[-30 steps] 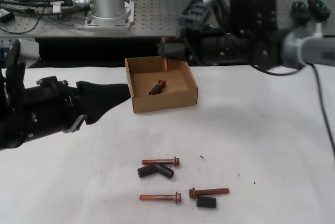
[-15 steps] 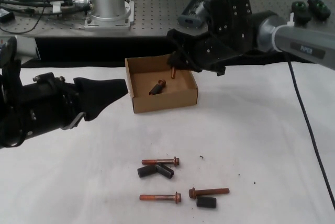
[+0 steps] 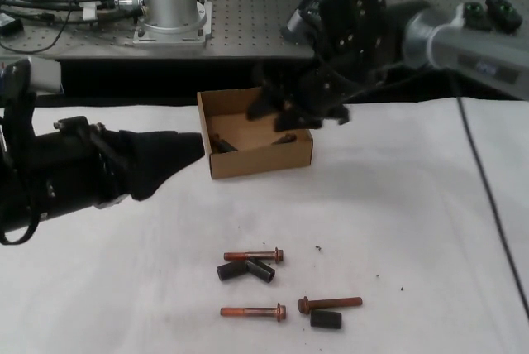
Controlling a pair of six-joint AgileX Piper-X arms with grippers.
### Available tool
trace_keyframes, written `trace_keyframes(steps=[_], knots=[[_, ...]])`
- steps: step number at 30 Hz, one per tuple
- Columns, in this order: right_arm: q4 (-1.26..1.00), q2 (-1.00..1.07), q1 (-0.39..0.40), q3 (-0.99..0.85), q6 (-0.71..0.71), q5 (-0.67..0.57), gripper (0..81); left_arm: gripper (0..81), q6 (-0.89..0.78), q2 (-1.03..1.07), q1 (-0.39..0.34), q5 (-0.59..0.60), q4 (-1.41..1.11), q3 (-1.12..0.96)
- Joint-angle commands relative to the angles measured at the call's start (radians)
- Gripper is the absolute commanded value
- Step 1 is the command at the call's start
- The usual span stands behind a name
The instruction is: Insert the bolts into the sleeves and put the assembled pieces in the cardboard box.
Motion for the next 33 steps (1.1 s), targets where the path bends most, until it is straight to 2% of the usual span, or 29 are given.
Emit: trace_keyframes(steps=[1,4,6,11,16,21,25,28,31,33], knots=[[0.207,-0.080,-0.017,-0.015,-0.183,0.078,36.2,35.2,0.249,-0.011,-0.037,-0.058,0.234,-0.052],[0.304,-0.132,-0.017,-0.015,-0.290,0.127,35.8,38.4,0.404,-0.009,-0.089,-0.124,0.411,-0.089],[0.327,-0.161,-0.017,-0.015,-0.295,0.153,35.8,39.6,0.432,-0.009,-0.128,-0.182,0.457,-0.100],[0.341,-0.214,0.011,0.034,-0.295,0.152,35.8,39.6,0.509,-0.009,-0.193,-0.236,0.477,-0.100],[0.270,-0.315,0.041,0.247,-0.295,0.152,35.8,39.6,0.673,-0.009,-0.244,-0.293,0.617,-0.102],[0.029,-0.512,0.045,0.550,-0.208,0.136,35.5,39.6,0.772,-0.009,-0.276,-0.376,0.688,-0.102],[-0.162,-0.678,0.045,0.772,-0.144,0.122,30.2,39.5,0.812,0.021,-0.283,-0.387,0.687,-0.113],[-0.242,-0.782,0.045,0.882,-0.104,0.122,26.8,39.3,0.812,0.084,-0.289,-0.387,0.690,-0.136],[-0.275,-0.860,0.045,0.949,-0.070,0.122,26.7,39.3,0.812,0.150,-0.312,-0.394,0.697,-0.178],[-0.273,-0.890,0.045,0.978,-0.070,0.122,26.7,39.3,0.844,0.192,-0.336,-0.446,0.723,-0.213]])
